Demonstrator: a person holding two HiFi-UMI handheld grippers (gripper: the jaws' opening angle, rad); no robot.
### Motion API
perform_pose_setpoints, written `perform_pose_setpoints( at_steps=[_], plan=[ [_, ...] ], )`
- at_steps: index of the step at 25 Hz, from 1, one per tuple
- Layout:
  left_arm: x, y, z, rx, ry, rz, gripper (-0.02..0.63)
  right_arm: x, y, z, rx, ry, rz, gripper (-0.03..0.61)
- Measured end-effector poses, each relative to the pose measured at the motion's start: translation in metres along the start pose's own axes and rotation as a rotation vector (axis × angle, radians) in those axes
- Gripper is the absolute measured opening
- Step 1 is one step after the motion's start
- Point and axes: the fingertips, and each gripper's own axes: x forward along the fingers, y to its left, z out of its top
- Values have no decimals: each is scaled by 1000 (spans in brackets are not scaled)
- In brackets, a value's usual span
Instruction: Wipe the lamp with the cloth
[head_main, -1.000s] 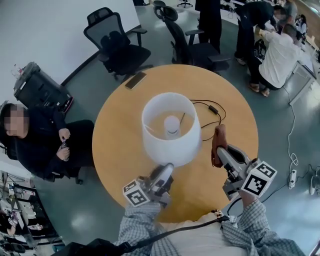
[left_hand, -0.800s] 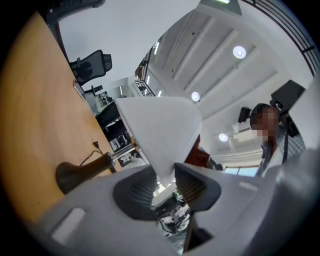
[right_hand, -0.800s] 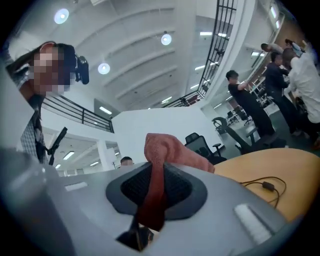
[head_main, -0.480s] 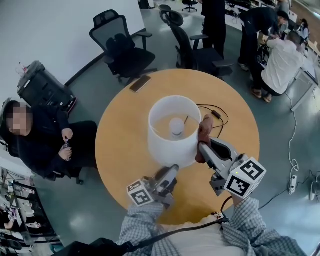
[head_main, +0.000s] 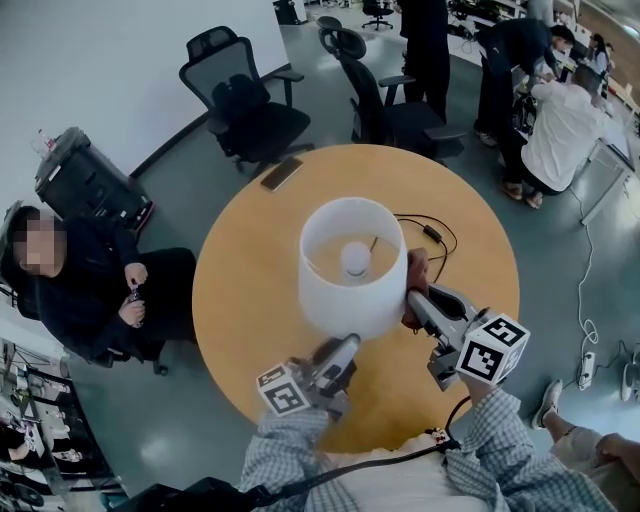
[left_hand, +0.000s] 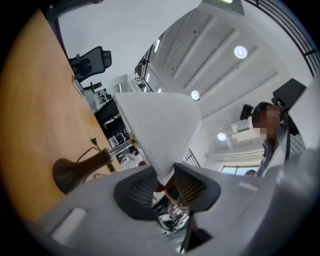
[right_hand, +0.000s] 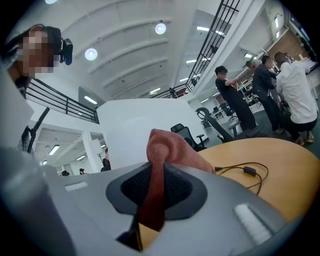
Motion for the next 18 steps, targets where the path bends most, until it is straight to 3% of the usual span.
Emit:
perform_pose_setpoints(
  at_steps=[7, 13, 18],
  plan=[
    [3, 0, -3, 0, -4, 1, 104, 31, -3, 76, -2, -55, 246, 64],
    [6, -5, -5, -1, -1, 1, 103, 70, -5, 108, 2, 55, 456, 64],
    [8, -7, -2, -3, -2, 4, 103, 110, -10, 107, 102, 200, 596, 64]
  ],
)
